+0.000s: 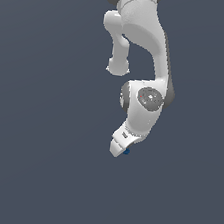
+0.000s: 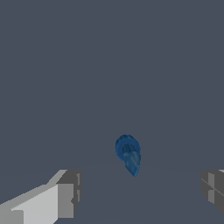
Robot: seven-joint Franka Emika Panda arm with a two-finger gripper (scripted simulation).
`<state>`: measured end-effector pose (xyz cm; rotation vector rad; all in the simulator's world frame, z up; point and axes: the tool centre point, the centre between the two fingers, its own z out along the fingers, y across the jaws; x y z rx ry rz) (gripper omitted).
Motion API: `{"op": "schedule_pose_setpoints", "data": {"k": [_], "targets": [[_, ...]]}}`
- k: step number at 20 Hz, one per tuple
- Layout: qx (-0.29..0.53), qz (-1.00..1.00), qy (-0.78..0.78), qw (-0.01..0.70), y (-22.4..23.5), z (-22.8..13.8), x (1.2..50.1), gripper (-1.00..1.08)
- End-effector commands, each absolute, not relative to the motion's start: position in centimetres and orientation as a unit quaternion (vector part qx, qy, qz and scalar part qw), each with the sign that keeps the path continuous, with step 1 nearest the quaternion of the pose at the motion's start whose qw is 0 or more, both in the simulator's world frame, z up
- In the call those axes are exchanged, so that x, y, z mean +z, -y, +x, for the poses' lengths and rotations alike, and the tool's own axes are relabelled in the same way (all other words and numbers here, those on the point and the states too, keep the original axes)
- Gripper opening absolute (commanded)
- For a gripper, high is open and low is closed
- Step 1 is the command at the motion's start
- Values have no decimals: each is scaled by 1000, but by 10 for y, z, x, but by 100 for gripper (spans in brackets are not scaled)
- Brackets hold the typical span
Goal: Pick up the object and move it to a goal position.
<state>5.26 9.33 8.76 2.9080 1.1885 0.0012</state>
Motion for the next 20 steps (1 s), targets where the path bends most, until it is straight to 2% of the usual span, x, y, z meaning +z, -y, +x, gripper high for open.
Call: {"op": "schedule_pose_setpoints", "data": {"k": [1, 7, 13, 14, 20], "targets": [[0, 925, -379, 0, -93, 52, 79, 100], [0, 925, -380, 0, -93, 51, 49, 100], [0, 925, -381, 0, -94, 53, 42, 100], [0, 925, -381, 0, -94, 53, 42, -100], [0, 925, -381, 0, -94, 53, 42, -100]]}}
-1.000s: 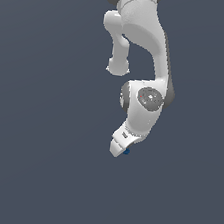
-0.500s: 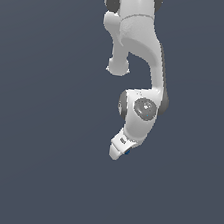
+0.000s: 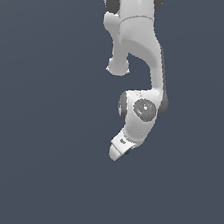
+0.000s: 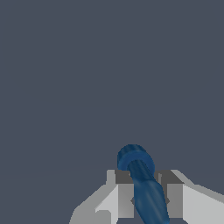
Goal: Pick up the object and move it to a goal position.
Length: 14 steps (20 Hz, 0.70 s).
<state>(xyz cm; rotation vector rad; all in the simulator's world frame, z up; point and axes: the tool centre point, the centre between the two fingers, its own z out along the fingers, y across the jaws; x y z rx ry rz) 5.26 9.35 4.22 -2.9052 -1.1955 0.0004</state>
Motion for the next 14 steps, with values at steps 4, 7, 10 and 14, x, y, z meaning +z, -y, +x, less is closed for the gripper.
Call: {"op": "schedule_pose_setpoints", "data": {"k": [4, 7, 10, 14], "targets": [[0, -925, 381, 0, -94, 53, 42, -100], [0, -925, 381, 0, -93, 52, 44, -100], [0, -925, 381, 0, -91, 50, 50, -100], [0, -925, 381, 0, -88, 44, 63, -100]]}}
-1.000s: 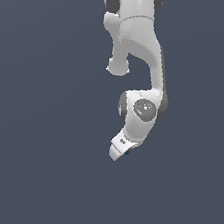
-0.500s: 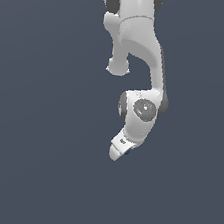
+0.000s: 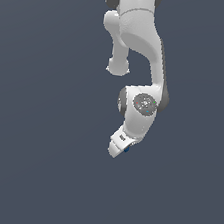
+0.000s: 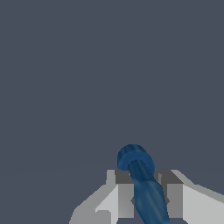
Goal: Pick up the object and move it to a goal position.
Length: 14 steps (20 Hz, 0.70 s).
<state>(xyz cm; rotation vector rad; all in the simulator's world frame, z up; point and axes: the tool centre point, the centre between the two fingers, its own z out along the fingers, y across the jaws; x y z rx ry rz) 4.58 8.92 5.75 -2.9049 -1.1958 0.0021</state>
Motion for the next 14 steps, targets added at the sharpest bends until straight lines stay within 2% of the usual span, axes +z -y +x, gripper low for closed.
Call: {"op": "schedule_pose_setpoints", "data": {"k": [1, 14], "targets": [[0, -925, 381, 0, -86, 42, 68, -100], [0, -925, 381, -1, -59, 3, 167, -100]]}}
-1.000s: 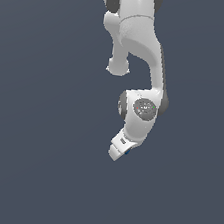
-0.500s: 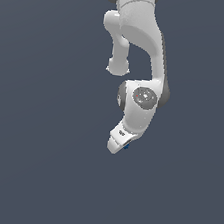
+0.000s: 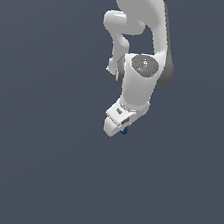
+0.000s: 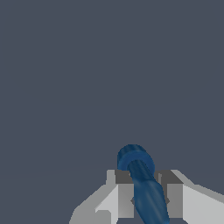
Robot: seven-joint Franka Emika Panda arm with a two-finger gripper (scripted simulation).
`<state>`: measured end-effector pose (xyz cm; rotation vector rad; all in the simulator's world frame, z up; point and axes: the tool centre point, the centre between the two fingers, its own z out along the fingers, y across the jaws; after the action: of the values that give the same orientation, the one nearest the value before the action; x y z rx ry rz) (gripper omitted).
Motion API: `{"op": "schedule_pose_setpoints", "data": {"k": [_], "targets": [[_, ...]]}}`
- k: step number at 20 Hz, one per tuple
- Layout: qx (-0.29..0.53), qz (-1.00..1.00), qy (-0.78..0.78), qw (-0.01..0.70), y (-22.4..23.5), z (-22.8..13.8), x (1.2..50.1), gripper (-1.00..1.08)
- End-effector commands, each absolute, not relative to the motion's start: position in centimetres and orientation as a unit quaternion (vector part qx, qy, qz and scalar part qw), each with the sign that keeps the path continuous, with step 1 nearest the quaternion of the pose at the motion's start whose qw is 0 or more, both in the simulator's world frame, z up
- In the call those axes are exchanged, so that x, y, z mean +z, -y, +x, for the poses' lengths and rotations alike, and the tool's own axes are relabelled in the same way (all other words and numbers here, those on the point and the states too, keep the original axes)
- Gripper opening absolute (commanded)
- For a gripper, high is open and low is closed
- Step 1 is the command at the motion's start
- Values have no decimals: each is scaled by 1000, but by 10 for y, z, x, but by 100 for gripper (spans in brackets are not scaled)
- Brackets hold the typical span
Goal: Pick up the object and move it to a goal position.
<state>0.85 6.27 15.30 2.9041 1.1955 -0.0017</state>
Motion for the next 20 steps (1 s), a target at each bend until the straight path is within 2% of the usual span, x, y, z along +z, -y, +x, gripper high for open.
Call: {"op": "schedule_pose_setpoints", "data": {"k": [1, 20], "targets": [[0, 925, -381, 1, -56, -1, 177, -100], [0, 925, -381, -1, -9, -65, 353, -100]]}}
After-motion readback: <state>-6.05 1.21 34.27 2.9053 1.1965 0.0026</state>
